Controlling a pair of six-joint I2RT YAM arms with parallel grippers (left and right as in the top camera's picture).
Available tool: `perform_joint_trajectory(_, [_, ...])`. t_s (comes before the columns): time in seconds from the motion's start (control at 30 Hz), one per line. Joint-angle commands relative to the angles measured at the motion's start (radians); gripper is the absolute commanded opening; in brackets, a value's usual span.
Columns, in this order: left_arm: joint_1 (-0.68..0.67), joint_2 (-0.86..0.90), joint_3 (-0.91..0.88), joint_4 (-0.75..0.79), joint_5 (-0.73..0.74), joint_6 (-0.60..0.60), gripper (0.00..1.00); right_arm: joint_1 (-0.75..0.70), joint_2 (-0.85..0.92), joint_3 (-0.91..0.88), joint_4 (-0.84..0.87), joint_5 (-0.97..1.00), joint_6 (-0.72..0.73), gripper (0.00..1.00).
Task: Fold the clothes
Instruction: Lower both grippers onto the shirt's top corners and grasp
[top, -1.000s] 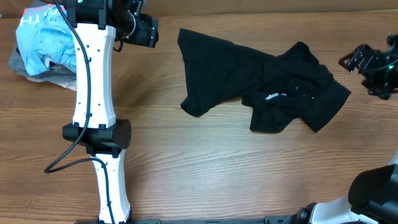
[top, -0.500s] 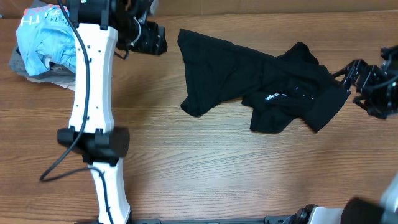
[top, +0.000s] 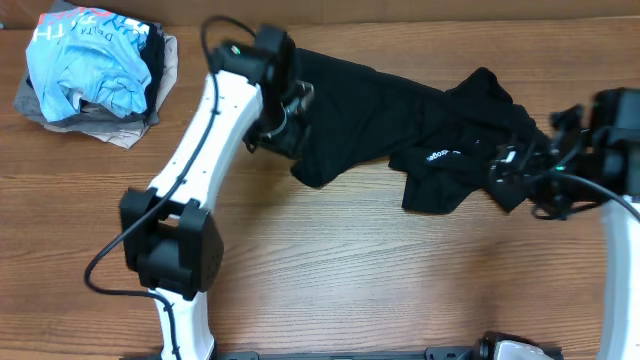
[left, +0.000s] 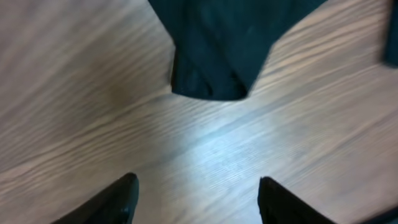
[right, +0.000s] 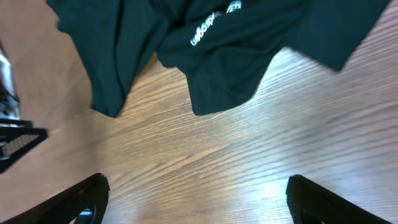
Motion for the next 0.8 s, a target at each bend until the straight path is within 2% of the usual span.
perform_joint_trajectory(0.0, [-0.021, 0.001, -0.162, 0.126, -0.013, 0.106, 0.68, 0.053, -0.008, -0.081, 0.064, 0.012, 0.066, 0.94])
perform_joint_trajectory(0.2, [-0.049, 0.002, -0.332, 0.345, -0.002, 0.201, 0.75, 0.085, -0.008, -0.161, 0.148, 0.023, 0.085, 0.94])
perform_joint_trajectory(0.33, [-0.069, 0.004, -0.416, 0.464, 0.001, 0.219, 0.80, 0.085, -0.008, -0.179, 0.164, 0.027, 0.084, 0.94])
perform_joint_trajectory(0.53, [-0.095, 0.008, -0.487, 0.572, 0.005, 0.226, 0.80, 0.085, -0.006, -0.186, 0.173, 0.030, 0.084, 0.93])
perform_joint_trajectory(0.63, [-0.098, 0.008, -0.506, 0.621, -0.006, 0.225, 0.72, 0.085, -0.006, -0.195, 0.184, 0.030, 0.084, 0.92])
perform_joint_trajectory(0.7, [-0.098, 0.008, -0.507, 0.650, -0.006, 0.225, 0.55, 0.085, -0.006, -0.222, 0.207, 0.030, 0.089, 0.91])
perform_joint_trajectory(0.77, [-0.098, 0.008, -0.507, 0.677, -0.006, 0.213, 0.32, 0.085, -0.006, -0.257, 0.233, 0.030, 0.106, 0.90])
